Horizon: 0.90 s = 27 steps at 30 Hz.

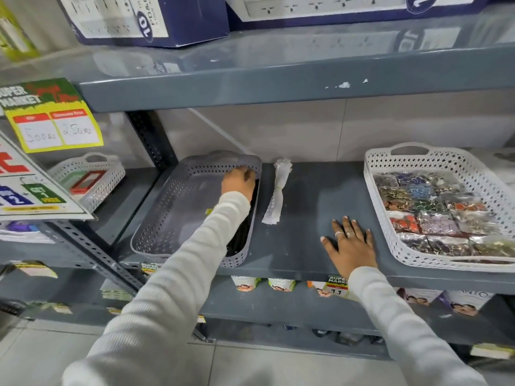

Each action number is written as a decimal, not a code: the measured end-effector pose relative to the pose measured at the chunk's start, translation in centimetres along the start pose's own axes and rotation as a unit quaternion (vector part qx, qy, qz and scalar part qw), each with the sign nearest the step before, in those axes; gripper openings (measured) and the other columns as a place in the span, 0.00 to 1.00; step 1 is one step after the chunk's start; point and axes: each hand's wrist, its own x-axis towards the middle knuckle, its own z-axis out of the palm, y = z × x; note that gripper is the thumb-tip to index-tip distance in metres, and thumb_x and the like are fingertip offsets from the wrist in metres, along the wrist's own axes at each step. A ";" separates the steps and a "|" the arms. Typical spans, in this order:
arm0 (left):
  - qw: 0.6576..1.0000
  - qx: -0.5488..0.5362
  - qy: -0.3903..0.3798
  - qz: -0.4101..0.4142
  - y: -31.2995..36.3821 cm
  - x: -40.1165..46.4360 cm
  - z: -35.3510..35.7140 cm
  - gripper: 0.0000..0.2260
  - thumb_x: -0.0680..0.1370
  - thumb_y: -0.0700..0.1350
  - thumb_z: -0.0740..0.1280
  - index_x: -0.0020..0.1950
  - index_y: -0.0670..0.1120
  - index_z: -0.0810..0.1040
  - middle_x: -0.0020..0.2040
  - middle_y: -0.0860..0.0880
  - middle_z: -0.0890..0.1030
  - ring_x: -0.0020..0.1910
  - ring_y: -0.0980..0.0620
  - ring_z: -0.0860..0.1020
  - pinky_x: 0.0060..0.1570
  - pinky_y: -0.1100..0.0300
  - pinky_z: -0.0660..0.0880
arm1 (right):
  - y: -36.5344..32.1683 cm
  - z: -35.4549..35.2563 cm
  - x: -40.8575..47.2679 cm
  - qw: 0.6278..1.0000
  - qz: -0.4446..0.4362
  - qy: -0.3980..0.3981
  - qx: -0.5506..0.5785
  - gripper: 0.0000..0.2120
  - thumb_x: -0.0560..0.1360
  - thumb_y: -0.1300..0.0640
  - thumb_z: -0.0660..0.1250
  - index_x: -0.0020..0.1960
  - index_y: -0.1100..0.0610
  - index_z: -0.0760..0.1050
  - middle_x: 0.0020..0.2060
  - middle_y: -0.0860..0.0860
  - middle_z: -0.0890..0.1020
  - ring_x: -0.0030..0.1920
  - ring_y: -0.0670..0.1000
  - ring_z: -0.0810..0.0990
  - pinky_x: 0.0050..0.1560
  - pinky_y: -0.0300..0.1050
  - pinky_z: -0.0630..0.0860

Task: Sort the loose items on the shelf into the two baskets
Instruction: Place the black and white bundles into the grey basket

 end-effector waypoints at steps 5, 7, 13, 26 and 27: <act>0.991 0.079 -0.099 0.047 4.5 2.1 5.1 0.15 0.79 0.44 0.59 0.62 0.38 0.75 0.62 0.37 0.77 0.60 0.39 0.76 0.58 0.54 0.71 | 0.4 0.0 0.4 1.000 -0.006 0.001 0.026 0.33 0.75 0.37 0.44 0.76 0.51 0.57 0.78 0.52 0.56 0.78 0.53 0.50 0.77 0.56 0.43; 0.978 0.122 -0.170 0.005 4.5 2.4 7.5 0.24 0.78 0.47 0.63 0.71 0.38 0.65 0.69 0.38 0.70 0.67 0.40 0.71 0.64 0.54 0.67 | 0.3 0.0 0.3 1.000 -0.009 0.001 0.027 0.37 0.72 0.36 0.39 0.76 0.50 0.57 0.78 0.52 0.56 0.78 0.53 0.51 0.77 0.56 0.44; 0.964 0.197 -0.172 -0.040 3.3 2.1 10.6 0.24 0.81 0.44 0.60 0.73 0.36 0.58 0.72 0.39 0.62 0.69 0.44 0.67 0.65 0.57 0.67 | 0.5 0.3 0.4 0.999 -0.010 0.010 0.033 0.44 0.65 0.34 0.33 0.76 0.49 0.58 0.78 0.52 0.57 0.78 0.54 0.51 0.77 0.56 0.44; 0.971 -0.159 -0.151 -0.097 4.6 1.9 7.3 0.19 0.77 0.41 0.65 0.67 0.39 0.70 0.66 0.42 0.74 0.62 0.43 0.75 0.53 0.60 0.72 | 0.4 -0.1 0.4 1.000 -0.006 0.003 0.027 0.41 0.68 0.33 0.36 0.75 0.49 0.58 0.77 0.51 0.57 0.78 0.52 0.51 0.77 0.56 0.45; 0.959 -0.213 -0.146 -0.120 4.9 2.4 6.5 0.17 0.78 0.41 0.64 0.66 0.38 0.70 0.64 0.42 0.75 0.58 0.40 0.77 0.48 0.58 0.74 | 0.4 -0.1 0.4 1.000 -0.005 0.004 0.029 0.41 0.68 0.33 0.37 0.75 0.49 0.59 0.77 0.51 0.58 0.78 0.53 0.52 0.77 0.56 0.45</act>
